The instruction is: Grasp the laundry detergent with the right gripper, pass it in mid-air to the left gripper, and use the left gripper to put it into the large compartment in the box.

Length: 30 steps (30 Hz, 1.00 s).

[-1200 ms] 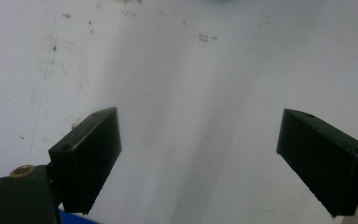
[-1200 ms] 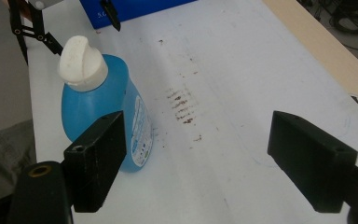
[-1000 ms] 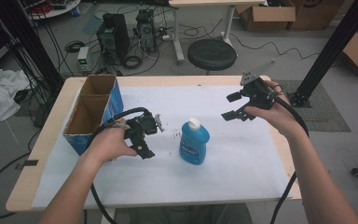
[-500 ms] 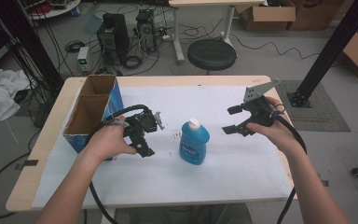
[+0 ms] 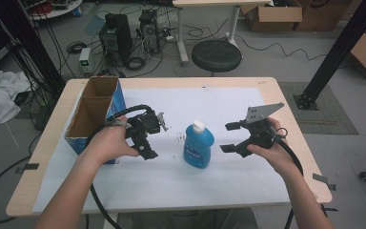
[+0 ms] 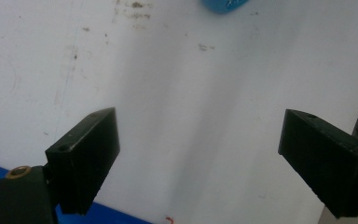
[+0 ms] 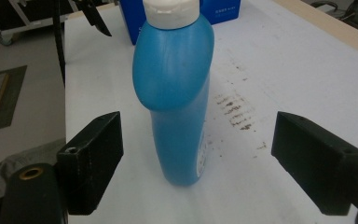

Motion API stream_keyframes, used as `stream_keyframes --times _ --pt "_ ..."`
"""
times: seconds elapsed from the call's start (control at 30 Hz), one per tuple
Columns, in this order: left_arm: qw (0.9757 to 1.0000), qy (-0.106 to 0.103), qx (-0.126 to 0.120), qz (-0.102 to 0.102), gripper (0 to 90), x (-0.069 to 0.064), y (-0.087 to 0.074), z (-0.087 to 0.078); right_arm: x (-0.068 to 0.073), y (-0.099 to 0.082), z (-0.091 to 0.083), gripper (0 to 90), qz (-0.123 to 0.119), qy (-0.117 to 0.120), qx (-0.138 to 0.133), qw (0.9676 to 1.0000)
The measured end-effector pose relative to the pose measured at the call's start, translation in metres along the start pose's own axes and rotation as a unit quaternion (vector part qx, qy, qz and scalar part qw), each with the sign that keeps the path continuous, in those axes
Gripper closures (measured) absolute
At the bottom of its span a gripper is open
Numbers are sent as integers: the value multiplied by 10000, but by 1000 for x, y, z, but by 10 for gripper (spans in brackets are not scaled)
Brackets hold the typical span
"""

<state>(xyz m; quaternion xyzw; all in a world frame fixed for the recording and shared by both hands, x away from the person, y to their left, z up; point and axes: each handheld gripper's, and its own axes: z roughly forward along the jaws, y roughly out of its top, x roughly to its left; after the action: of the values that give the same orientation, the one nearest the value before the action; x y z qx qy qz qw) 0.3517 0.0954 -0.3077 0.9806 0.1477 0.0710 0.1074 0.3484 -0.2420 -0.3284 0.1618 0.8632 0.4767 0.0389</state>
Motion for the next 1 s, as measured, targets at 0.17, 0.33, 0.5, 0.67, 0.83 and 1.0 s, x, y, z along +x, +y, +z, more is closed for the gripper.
stream_keyframes --times 0.17,0.33,0.5,0.67,0.83,1.0 --pt "10000 21 -11 -16 127 0 -1 -3 4 -10 10 164 59 -30 -117 9999" --pt "10000 38 -11 -23 123 1 -1 -5 6 -17 20 163 112 -21 -203 9997" --pt "10000 50 -17 -27 123 1 -2 -6 9 -22 31 163 137 -22 -222 9997" --pt "10000 48 -23 -11 121 1 -2 -7 9 -28 41 163 196 -26 -272 9994" --pt "10000 67 -30 -20 120 0 -3 -8 9 -32 49 163 274 -2 -322 9991" --pt "10000 82 -41 -12 119 1 -3 -10 10 -32 58 164 297 22 -358 9989"
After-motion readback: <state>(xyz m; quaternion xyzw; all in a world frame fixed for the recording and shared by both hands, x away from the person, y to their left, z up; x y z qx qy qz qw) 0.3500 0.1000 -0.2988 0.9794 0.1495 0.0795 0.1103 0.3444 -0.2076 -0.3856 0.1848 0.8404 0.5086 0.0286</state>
